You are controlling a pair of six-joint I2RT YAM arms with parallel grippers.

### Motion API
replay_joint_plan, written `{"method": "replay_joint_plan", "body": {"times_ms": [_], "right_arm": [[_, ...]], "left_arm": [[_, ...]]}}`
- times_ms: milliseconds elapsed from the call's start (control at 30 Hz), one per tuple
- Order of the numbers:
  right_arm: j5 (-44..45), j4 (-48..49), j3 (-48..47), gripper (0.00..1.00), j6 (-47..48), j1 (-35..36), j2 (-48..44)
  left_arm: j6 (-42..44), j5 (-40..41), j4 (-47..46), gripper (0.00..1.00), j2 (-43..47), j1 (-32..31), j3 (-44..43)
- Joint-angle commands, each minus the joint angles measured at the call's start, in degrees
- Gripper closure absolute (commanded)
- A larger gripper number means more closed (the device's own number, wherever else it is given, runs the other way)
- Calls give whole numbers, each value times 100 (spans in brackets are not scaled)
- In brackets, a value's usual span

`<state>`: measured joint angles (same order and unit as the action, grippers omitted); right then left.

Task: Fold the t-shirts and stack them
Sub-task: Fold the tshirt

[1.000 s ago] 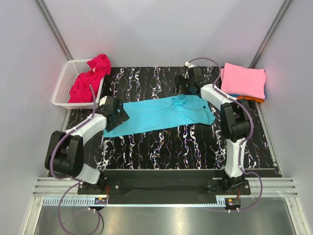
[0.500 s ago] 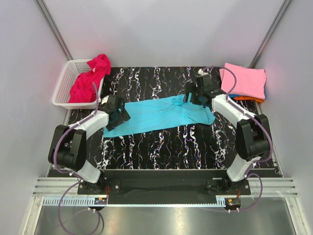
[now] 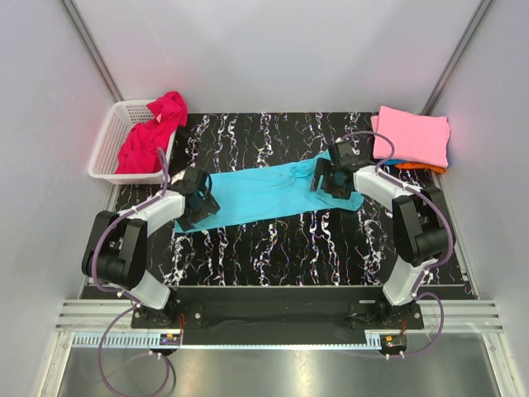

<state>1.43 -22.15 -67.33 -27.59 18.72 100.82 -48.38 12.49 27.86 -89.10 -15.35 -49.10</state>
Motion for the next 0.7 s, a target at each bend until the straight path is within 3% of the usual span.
{"method": "replay_joint_plan", "body": {"times_ms": [0,333,667], "right_arm": [[138,53,-43,17,-246,-61,210],[973,-342,80,17,-589,-535,167],[508,-386,-96,17,-440,-817,465]], "left_arm": [[-180,131,71,14,-37,-11,24],[-523,254,343,12,-433,-11,-108],[-638,500,677,10,-600,-20,-187]]}}
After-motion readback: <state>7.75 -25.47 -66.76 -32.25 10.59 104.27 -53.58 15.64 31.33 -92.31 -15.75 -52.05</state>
